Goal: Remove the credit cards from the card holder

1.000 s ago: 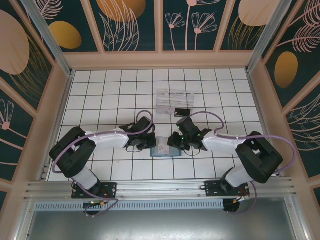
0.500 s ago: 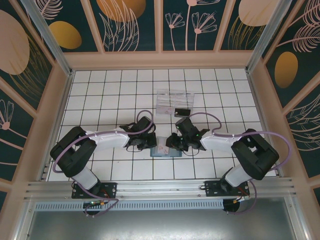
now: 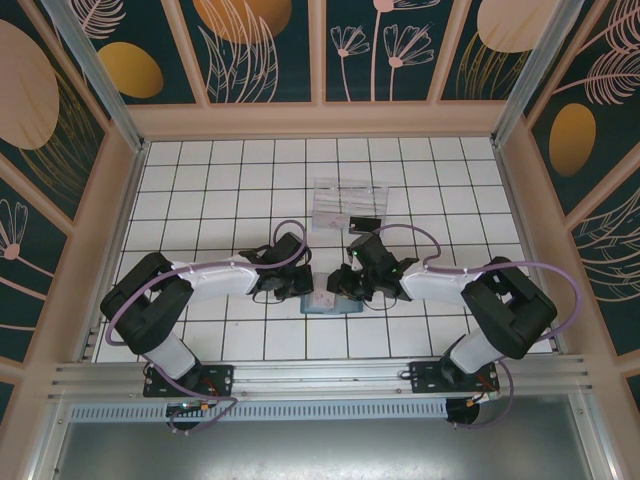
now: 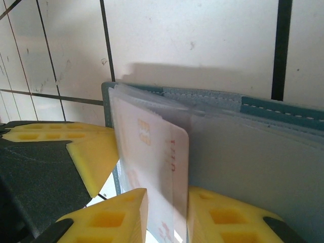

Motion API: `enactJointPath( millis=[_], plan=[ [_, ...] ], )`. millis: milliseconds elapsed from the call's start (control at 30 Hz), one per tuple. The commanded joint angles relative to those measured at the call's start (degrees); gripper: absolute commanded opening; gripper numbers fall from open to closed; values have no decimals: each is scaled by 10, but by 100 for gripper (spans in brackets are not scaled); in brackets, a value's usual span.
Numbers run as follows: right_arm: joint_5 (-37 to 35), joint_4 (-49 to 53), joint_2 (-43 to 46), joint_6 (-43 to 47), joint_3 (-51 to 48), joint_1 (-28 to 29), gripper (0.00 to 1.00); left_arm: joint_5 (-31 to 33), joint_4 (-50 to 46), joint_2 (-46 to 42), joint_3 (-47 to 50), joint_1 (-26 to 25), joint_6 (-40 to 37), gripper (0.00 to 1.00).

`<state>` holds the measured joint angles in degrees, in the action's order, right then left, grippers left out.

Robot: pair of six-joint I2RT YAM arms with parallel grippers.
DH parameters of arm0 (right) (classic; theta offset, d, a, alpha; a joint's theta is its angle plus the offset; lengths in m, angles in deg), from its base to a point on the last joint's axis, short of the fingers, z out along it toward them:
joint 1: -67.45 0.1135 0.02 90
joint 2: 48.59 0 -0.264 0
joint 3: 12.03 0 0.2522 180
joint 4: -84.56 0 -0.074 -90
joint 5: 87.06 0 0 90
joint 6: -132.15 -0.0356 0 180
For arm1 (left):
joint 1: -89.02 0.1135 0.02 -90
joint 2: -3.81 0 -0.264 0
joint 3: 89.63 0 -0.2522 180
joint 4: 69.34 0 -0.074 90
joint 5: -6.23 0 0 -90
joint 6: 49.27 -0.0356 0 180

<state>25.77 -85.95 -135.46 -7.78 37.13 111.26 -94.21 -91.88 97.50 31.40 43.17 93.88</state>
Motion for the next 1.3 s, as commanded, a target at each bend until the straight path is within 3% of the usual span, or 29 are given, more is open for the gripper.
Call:
enactJointPath(
  millis=[0,633,1033,1267],
  plan=[
    [8,-7,20,-2,3,-2,26,3,-25,20,6,2,-7,8],
    [22,-165,61,-49,-93,-7,13,1,-22,25,8,2,-7,8],
    [22,-165,89,-50,-112,-16,15,2,-25,29,3,2,-8,8],
    [12,-153,96,-46,-117,-18,7,4,-28,29,0,2,-9,8]
  ],
)
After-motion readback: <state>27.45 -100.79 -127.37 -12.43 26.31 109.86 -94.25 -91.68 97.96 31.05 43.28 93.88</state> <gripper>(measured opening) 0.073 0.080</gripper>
